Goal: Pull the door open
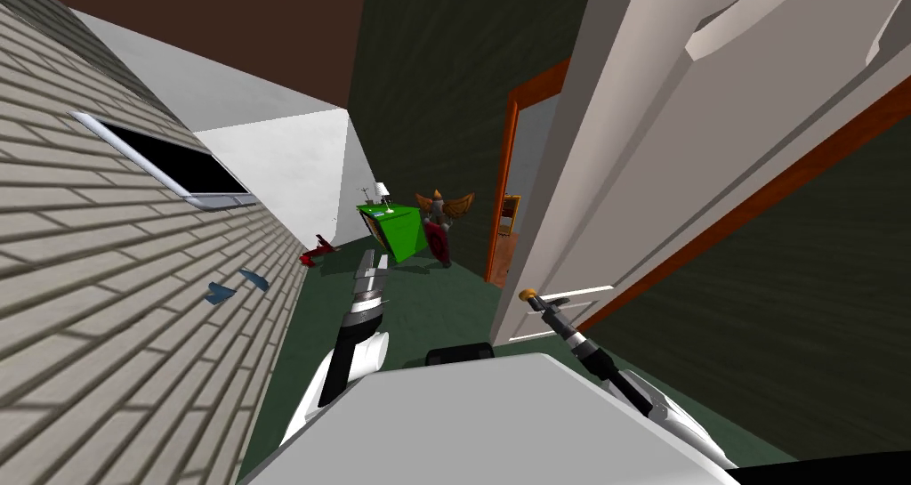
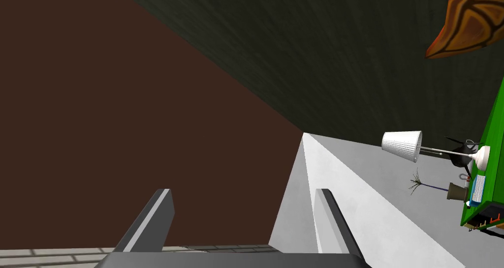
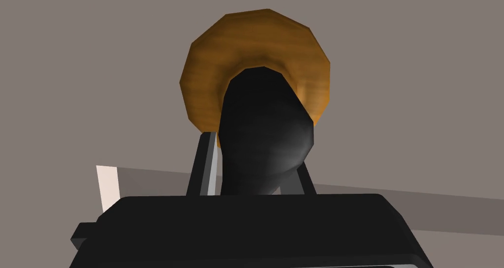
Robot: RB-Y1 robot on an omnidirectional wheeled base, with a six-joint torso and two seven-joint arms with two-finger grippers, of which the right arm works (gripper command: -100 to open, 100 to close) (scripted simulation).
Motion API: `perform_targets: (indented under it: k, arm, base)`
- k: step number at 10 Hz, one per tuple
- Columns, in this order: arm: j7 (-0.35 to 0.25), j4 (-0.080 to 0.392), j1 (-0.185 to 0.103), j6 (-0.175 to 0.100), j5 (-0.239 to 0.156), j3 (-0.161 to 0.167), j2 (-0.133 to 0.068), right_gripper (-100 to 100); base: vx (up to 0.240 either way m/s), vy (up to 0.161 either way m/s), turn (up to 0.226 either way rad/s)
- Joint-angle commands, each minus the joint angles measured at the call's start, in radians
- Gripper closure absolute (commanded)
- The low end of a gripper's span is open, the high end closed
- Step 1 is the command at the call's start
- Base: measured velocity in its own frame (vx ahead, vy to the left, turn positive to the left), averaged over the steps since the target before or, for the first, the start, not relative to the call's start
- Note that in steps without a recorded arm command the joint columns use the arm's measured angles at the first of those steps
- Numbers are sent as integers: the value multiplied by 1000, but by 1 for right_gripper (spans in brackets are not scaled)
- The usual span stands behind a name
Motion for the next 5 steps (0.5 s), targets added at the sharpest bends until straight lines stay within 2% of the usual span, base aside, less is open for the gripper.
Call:
perform_targets:
  k: [1,4,5]
  arm:
    - [1,33,-8,-24,18,30,23,100]
    - [1,35,-8,-25,18,30,23,100]
    - [-1,39,-8,-28,18,31,23,100]
  base:
    - [-1,1,18]
    - [4,-2,10]
    - [-16,-20,75]
